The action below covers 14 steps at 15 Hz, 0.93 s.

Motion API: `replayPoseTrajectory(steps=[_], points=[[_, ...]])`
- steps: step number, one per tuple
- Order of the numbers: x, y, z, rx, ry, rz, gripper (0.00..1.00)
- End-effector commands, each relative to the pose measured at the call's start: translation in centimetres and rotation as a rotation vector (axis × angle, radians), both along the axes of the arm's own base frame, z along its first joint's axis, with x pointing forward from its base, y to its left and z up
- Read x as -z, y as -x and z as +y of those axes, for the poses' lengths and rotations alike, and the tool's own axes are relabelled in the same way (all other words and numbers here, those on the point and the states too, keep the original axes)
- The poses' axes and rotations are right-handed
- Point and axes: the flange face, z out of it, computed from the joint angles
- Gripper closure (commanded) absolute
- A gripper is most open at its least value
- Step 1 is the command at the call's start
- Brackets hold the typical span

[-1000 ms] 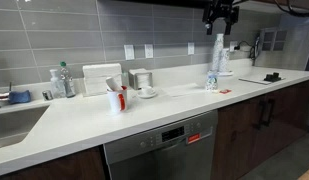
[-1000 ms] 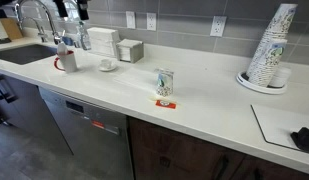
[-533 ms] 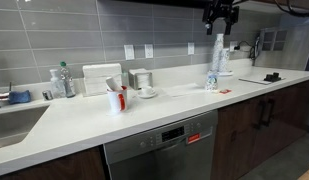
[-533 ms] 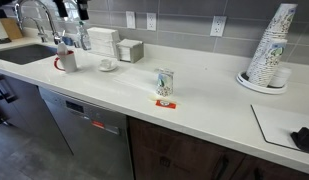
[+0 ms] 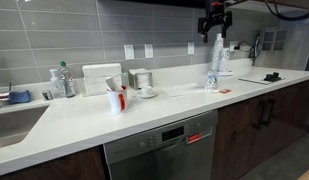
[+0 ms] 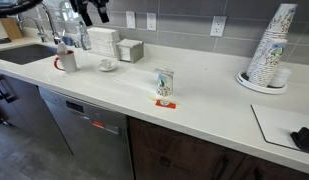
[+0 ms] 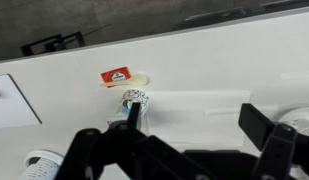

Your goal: Set the cup right side up on the paper towel

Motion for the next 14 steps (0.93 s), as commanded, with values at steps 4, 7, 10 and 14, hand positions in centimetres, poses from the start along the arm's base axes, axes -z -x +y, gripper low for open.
replayPoseTrajectory(steps=[4,7,10,14], points=[[7.2,-8.0,0.5,0.075,0.268,0.021,0.0],[10.3,-10.9,-0.3,0.061,0.31,0.062,0.0],[12.8,-13.3,-1.5,0.032,0.323,0.08,0.0],[15.4,-16.0,-2.7,0.0,0.332,0.044,0.0]])
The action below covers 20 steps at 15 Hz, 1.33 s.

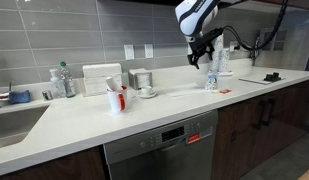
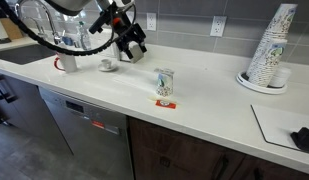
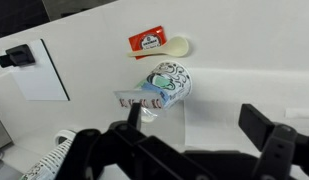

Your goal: Set the cup right side up on the paper towel

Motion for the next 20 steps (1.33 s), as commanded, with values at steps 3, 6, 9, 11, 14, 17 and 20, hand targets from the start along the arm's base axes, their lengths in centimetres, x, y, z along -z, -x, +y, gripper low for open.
replayPoseTrajectory(steps=[3,6,9,11,14,17,20], points=[[2.9,-3.7,-1.6,-0.062,0.039,-0.046,0.0],[4.2,-4.4,-2.8,-0.058,0.039,-0.052,0.0],[5.3,-4.6,-4.0,-0.024,0.041,-0.031,0.0],[6.0,-4.6,-4.6,-0.01,0.043,-0.023,0.0],[6.7,-4.7,-5.3,0.004,0.052,-0.014,0.2],[7.2,-4.8,-5.8,0.013,0.064,-0.008,0.42],[7.3,-4.7,-6.1,0.021,0.07,-0.004,0.6]])
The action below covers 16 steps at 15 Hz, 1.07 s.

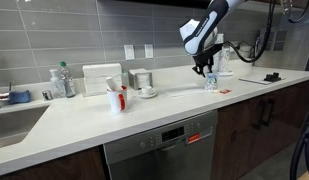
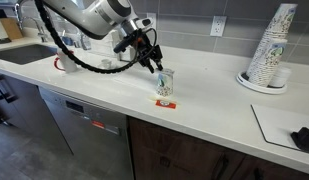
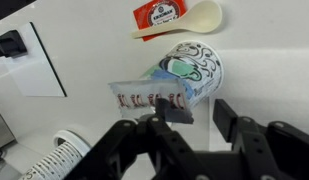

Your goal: Set the cup right side up on the paper towel

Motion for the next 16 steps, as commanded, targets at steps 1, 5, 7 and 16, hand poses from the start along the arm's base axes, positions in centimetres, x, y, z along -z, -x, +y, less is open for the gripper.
replayPoseTrajectory(steps=[1,5,7,16], points=[[0.2,-0.4,-0.3,0.012,0.022,0.003,0.65],[-0.6,-0.6,-0.4,0.014,0.031,-0.008,0.89],[-1.1,-0.5,-0.5,0.016,0.04,-0.01,1.0],[-5.2,0.6,-0.9,0.053,0.06,-0.015,1.0]])
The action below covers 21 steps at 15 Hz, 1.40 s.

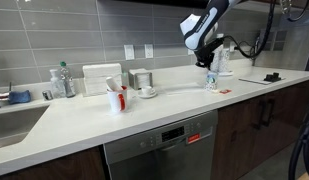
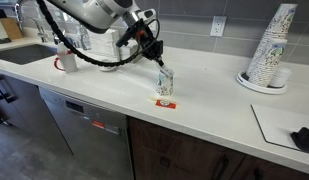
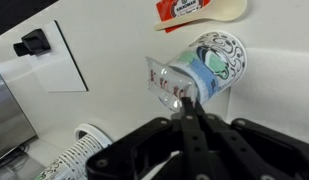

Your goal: Set the cup right side up on the paper towel

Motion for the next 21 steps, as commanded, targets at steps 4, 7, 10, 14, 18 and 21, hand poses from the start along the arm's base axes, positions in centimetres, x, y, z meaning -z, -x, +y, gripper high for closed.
replayPoseTrajectory(steps=[4,7,10,14,18,21], points=[[-6.8,2.0,1.9,0.002,0.008,-0.052,1.0],[-9.6,3.3,4.1,-0.009,-0.03,-0.038,1.0],[-11.0,4.8,7.0,-0.005,-0.119,0.049,1.0],[-11.4,6.0,11.1,0.109,-0.202,0.115,1.0],[-11.4,5.6,12.7,0.094,-0.25,0.106,1.0],[-11.6,5.6,13.0,0.09,-0.256,0.103,0.99]])
